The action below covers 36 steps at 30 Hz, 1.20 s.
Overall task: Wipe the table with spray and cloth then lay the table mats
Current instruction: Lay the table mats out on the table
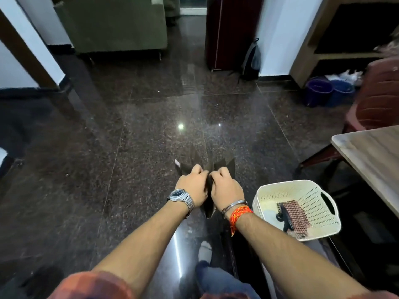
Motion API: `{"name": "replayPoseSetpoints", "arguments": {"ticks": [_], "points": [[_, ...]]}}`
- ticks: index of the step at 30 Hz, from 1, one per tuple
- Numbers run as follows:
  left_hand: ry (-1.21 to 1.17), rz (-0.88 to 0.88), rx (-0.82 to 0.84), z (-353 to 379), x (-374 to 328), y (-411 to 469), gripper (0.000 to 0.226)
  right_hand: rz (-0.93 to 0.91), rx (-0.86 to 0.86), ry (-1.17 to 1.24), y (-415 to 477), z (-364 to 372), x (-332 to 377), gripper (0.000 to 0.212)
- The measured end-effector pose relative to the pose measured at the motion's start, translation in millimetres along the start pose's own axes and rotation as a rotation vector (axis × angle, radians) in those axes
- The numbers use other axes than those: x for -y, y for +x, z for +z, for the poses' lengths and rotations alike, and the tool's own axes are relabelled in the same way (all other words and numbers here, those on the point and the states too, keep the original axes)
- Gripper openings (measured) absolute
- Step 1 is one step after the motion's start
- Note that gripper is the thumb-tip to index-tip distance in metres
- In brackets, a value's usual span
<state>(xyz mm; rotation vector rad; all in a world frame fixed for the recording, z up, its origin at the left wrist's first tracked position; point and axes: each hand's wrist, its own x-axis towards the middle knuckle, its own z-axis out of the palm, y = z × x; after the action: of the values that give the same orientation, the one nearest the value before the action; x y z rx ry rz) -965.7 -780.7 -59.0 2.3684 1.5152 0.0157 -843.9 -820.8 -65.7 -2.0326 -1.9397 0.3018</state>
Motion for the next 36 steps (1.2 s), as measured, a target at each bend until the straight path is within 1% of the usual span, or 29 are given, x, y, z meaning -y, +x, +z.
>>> {"name": "replayPoseSetpoints", "arguments": {"ticks": [5,9,12,16,19,22,27,32,36], "points": [[0.062,0.081,0.036,-23,7,89,0.039,0.112,-0.102,-0.03,75,-2,-19,0.019],[0.076,0.156,0.039,-52,1,165,0.036,0.225,-0.227,-0.022,142,-12,-41,0.016],[0.103,0.211,0.022,-73,-3,226,0.035,0.268,-0.291,-0.018,189,-25,-59,0.012],[0.04,0.262,0.037,-79,-17,299,0.034,0.383,-0.357,-0.049,240,-40,-91,0.01],[0.023,0.361,0.051,-76,-32,355,0.038,0.438,-0.397,-0.069,267,-51,-122,0.013],[-0.029,0.468,0.067,-69,-56,410,0.043,0.606,-0.447,-0.079,289,-60,-163,0.015],[-0.048,0.735,0.155,-72,-114,481,0.051,0.856,-0.561,-0.094,312,-87,-220,0.016],[-0.09,1.002,0.213,-71,-192,527,0.055,1.126,-0.734,-0.079,304,-120,-265,0.019],[-0.105,1.132,0.304,-54,-249,551,0.063,1.312,-0.806,-0.017,282,-136,-313,0.02]]}}
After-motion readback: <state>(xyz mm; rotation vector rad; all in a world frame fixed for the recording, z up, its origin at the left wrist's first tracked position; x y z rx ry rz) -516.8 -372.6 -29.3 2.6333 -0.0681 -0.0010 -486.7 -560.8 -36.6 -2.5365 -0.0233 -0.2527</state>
